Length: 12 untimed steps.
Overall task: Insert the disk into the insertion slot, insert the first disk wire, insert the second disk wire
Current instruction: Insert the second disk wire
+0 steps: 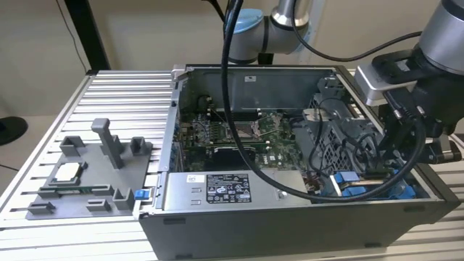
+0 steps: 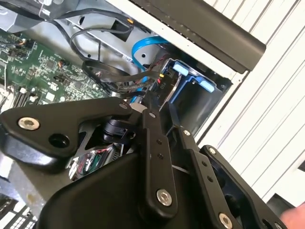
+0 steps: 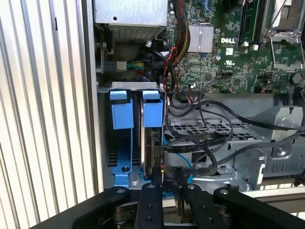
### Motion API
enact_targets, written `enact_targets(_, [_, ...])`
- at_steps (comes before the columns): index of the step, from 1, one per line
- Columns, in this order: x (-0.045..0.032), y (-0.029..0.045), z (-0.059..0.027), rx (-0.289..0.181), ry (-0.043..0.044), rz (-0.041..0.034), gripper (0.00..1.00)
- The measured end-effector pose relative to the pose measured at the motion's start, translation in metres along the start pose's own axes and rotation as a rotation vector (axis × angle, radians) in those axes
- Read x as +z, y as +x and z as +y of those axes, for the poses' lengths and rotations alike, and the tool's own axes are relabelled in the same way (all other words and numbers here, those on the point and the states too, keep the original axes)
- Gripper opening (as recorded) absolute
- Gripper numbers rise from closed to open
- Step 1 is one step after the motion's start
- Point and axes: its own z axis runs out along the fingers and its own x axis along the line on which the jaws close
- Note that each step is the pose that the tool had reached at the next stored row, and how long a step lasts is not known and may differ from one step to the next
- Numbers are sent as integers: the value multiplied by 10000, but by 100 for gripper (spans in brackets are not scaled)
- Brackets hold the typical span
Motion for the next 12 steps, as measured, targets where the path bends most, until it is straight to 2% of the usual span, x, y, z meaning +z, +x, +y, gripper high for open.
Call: enact_targets(12, [-1,0,0,9,-60,6,100])
